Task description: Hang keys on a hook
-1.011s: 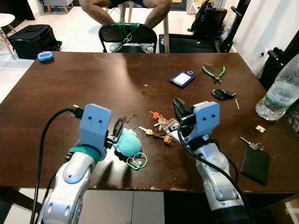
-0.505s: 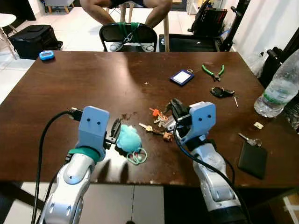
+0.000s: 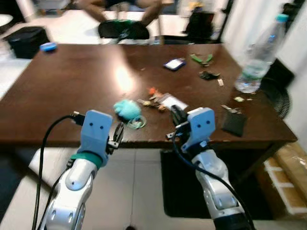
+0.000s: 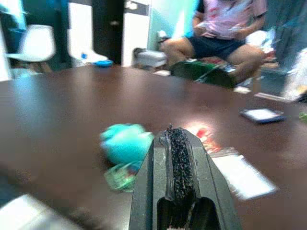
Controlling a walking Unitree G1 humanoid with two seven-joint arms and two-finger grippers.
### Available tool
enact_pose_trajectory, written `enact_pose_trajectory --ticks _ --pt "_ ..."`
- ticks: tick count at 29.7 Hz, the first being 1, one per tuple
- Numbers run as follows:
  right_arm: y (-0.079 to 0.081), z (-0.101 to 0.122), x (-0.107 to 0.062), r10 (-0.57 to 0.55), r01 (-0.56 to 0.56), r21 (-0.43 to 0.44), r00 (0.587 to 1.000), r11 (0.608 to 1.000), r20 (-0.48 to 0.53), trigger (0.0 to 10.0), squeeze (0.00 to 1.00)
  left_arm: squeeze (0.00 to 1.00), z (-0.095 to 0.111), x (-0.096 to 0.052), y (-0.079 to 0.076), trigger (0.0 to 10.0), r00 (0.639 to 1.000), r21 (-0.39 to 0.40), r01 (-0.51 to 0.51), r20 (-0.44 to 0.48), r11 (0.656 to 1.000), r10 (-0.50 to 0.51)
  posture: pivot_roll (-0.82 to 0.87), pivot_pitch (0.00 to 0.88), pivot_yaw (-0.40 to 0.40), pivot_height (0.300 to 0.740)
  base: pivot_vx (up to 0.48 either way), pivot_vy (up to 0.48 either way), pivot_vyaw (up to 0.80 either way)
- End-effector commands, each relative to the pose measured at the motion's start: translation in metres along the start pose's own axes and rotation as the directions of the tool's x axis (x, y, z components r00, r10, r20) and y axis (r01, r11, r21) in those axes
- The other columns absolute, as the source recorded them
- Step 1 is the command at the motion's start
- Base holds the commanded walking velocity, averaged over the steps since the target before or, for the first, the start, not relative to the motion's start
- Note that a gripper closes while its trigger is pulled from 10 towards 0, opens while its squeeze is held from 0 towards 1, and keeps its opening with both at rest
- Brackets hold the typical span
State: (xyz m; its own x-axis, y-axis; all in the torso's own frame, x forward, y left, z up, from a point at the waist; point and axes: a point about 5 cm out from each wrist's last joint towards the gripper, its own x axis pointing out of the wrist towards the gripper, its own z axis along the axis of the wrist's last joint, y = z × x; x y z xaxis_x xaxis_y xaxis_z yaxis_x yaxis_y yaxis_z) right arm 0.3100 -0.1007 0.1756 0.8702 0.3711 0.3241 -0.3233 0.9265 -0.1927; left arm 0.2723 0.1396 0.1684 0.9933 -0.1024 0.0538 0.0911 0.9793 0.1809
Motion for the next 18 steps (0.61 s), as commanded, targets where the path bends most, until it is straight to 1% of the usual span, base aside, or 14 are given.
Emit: enact_pose_trajectory --ticks 1,16,18 --pt "-0.0031 -0.0007 -0.0029 -0.008 0.008 -0.009 1.0 1.0 -0.001 10.0 0.0 0.0 -0.0004 0.0 -0.0032 10.0 1.0 -0.002 0.011 0.005 1.0 -0.011 -0.08 0.015 0.085 0.74 -0.409 0.0 0.79" --pt "-0.0021 -0.0009 -0.0031 0.005 -0.005 -0.015 1.0 1.0 -0.003 10.0 0.0 0.0 -0.0012 0.0006 -0.004 10.0 1.0 -0.002 0.011 0.005 1.0 -0.011 -0.08 0.015 0.083 0.74 -0.407 0.0 0.79" --pt "-0.0015 -0.0015 -0.0029 0.009 -0.009 -0.015 1.0 1.0 -0.005 10.0 0.0 0.0 -0.0014 0.0011 -0.0038 10.0 1.0 -0.003 0.01 0.007 1.0 -0.01 -0.08 0.011 0.084 0.74 -0.163 0.0 0.0"
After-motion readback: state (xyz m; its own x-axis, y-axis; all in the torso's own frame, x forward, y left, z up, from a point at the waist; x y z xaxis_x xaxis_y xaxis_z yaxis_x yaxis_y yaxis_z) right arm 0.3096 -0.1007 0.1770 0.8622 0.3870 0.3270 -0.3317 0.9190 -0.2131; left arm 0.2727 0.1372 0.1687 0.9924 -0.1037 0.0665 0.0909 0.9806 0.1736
